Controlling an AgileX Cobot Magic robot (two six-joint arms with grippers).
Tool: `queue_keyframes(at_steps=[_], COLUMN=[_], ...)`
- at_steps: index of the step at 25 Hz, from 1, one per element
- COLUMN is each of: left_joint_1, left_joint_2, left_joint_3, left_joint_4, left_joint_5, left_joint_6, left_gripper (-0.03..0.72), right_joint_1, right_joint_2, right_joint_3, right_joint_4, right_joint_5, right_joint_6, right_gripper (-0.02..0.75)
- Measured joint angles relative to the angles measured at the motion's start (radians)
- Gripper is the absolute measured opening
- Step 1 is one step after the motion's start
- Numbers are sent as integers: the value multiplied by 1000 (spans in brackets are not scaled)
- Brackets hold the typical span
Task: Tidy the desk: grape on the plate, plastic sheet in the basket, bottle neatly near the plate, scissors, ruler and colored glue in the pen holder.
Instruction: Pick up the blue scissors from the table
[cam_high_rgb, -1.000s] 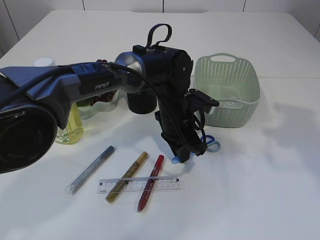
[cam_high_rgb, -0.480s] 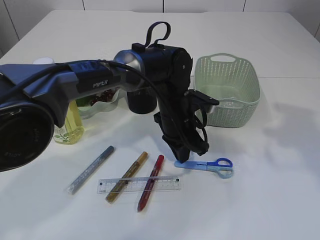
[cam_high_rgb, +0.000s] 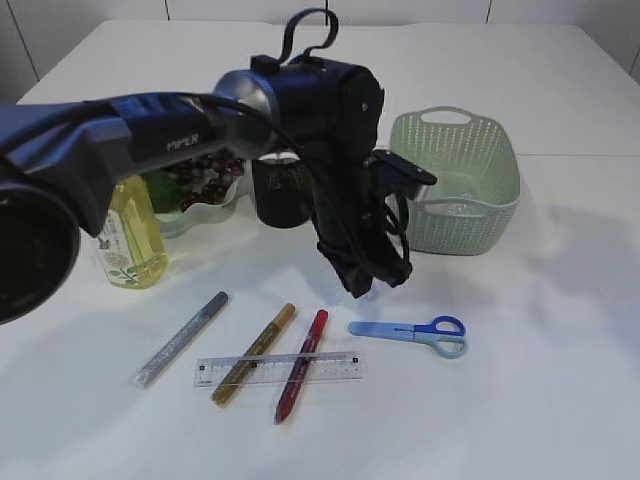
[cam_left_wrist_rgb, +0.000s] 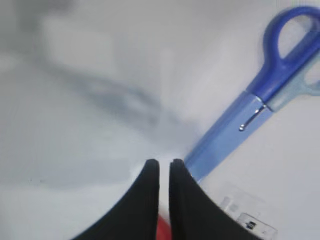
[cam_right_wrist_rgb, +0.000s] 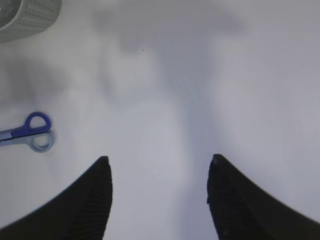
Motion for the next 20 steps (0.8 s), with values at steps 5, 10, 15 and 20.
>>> queue_keyframes(at_steps=[5, 10, 15, 20], left_joint_1=[-29, -66, -75, -75], left_joint_2=[-69, -89, -89, -103], left_joint_3=[0, 0, 0, 65], left_joint_4=[0, -5, -3, 33], left_joint_5=[2, 5, 6, 6], left_joint_6=[4, 8, 61, 117], left_gripper=[158, 326, 346, 349], right_joint_1=[0, 0, 0, 0], right_joint_2=[0, 0, 0, 0], right_joint_3=[0, 0, 0, 0], right_joint_4=[0, 0, 0, 0], right_joint_5=[0, 0, 0, 0], right_joint_6=[0, 0, 0, 0], right_gripper=[475, 475, 475, 475])
